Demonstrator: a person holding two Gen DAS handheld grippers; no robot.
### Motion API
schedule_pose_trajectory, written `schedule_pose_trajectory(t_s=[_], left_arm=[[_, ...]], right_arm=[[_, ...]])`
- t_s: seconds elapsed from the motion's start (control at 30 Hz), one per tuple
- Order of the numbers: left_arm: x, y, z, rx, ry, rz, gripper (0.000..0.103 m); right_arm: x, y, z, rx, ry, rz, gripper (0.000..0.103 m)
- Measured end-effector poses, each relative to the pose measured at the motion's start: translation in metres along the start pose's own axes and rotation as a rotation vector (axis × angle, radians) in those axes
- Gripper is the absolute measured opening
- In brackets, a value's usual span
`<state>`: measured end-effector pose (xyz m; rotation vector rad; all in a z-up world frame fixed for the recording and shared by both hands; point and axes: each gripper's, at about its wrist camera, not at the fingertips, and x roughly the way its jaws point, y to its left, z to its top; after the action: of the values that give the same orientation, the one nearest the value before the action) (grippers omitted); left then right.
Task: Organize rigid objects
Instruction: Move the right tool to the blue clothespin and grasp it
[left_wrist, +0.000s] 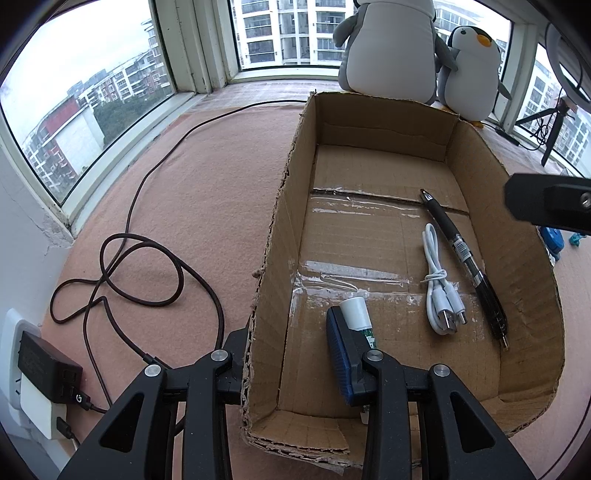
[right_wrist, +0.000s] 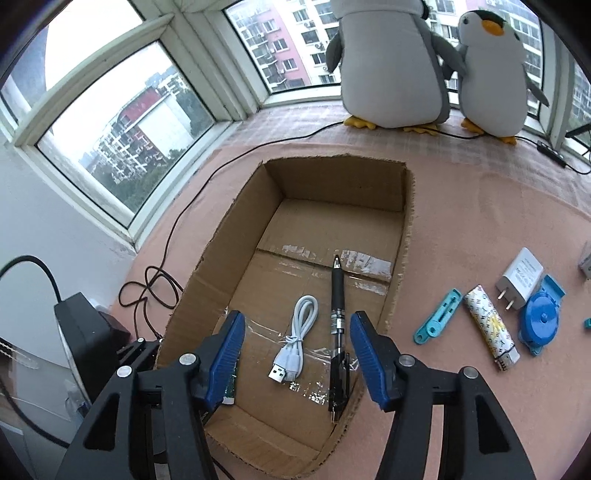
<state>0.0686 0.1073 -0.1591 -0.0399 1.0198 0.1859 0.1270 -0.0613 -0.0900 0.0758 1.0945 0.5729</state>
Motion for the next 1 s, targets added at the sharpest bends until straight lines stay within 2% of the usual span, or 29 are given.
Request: schedule_pose_trajectory(t_s=[0.17, 0.27, 0.47, 0.83, 1.0], left_arm=[[0.0, 0.0, 0.0, 0.0, 0.0, 0.0, 0.036], [0.0, 0.0, 0.0, -0.001, 0.0, 0.0, 0.037], [0.0, 0.0, 0.0, 0.0, -0.001, 0.0, 0.036], [0.0, -0.001, 0.0, 0.0, -0.001, 0.001, 0.037], [0.0, -0.001, 0.0, -0.001, -0.001, 0.001, 0.036]], right_arm=[[-0.024, -0.016, -0.003, 0.033, -0.044, -0.011, 0.056], [-0.042, -0.033, -0.006, 0.058, -0.078, -0.055, 0.057], [-0.074, -0.093, -0.017, 0.207, -0.134, -0.132, 0.057], [-0.097, -0.196, -0.038, 0.45, -0.142, -0.34, 0.057], [-0.097, -0.234, -0.041, 0.56, -0.121, -0.356, 0.057]])
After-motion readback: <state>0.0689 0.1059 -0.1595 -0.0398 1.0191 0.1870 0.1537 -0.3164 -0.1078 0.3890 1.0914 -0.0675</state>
